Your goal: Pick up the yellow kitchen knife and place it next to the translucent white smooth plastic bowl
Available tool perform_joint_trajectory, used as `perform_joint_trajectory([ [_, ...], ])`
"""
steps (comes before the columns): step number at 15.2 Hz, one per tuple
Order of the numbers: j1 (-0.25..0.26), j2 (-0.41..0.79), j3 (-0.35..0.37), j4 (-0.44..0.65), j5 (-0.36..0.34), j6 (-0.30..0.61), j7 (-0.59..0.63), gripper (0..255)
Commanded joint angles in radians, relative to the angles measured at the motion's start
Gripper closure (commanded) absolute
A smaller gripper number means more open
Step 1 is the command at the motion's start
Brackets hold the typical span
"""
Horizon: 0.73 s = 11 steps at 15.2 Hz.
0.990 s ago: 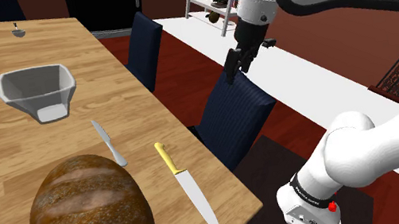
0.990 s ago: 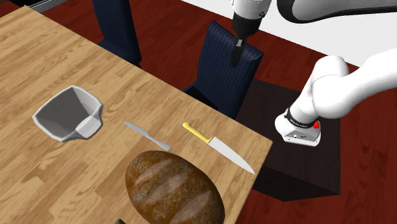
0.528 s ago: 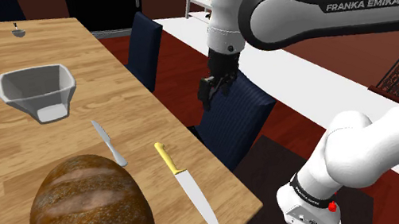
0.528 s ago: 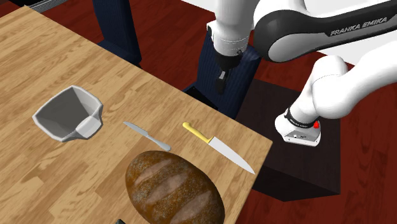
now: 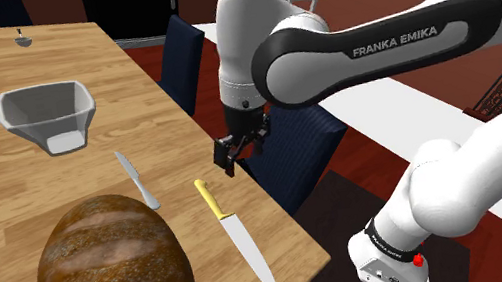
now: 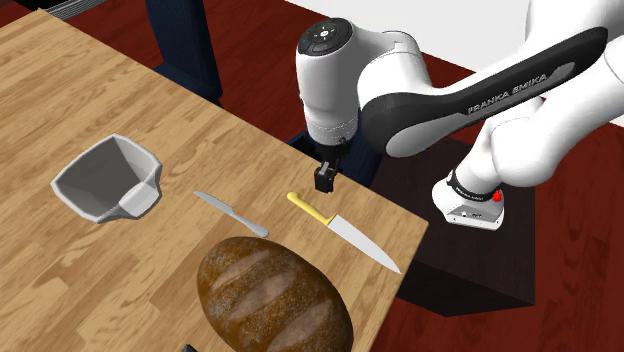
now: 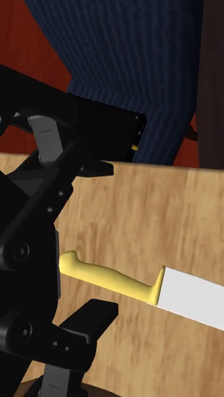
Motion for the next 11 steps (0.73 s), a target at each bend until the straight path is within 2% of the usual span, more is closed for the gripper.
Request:
perform_joint_trajectory([
  [1, 0.006, 0.07, 0.035, 0.023, -0.001, 0.031, 0.054, 0],
  [6, 0.027, 0.255, 0.102, 0.098, -0.03, 0.096, 0.188, 0],
  [11, 0.033, 0.295, 0.11, 0.069, -0.041, 0.157, 0.208, 0],
])
